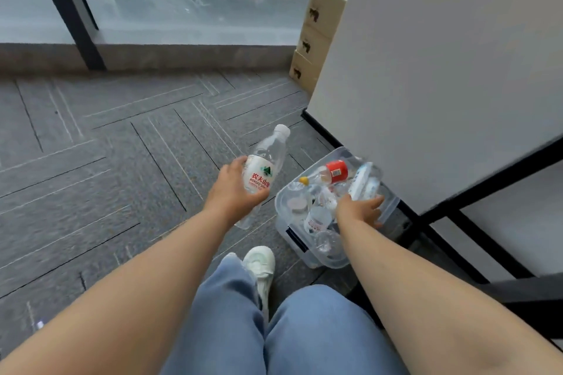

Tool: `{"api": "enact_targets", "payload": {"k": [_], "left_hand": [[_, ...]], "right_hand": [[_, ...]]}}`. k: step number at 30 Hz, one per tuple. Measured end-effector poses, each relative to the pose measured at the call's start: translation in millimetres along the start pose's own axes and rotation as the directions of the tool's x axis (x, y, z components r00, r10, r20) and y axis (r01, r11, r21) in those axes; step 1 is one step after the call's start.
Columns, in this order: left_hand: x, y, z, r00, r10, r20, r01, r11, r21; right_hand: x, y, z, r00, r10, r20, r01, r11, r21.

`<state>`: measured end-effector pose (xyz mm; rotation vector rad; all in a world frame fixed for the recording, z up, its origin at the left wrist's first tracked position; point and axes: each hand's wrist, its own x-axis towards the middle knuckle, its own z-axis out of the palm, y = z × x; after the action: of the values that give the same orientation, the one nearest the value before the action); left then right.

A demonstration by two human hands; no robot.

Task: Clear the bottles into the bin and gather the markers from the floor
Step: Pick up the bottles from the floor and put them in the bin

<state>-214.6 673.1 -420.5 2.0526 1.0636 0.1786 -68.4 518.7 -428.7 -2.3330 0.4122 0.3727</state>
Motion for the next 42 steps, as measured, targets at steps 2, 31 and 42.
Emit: {"api": "enact_targets", "payload": {"k": [2, 31, 42], "left_hand": [[16.5, 9.2, 11.0, 0.999, 0.029, 0.021, -0.029, 1.000, 0.002], [80.1, 85.1, 87.0, 0.978, 0.132, 0.162, -0.136, 0.991, 0.013], [51.0, 82.5, 71.7, 0.973, 0.164, 0.162, -0.173, 0.984, 0.045]], "right_hand": [[11.6, -9.5, 3.9, 0.998, -0.060, -0.012, 0.060, 0.998, -0.016], [63.7, -21.7, -31.0, 0.964, -0.208, -0.168, 0.235, 0.958, 0.163], [40.0, -15.0, -32.9, 0.970, -0.240, -0.030, 0.242, 0.962, 0.127]]}}
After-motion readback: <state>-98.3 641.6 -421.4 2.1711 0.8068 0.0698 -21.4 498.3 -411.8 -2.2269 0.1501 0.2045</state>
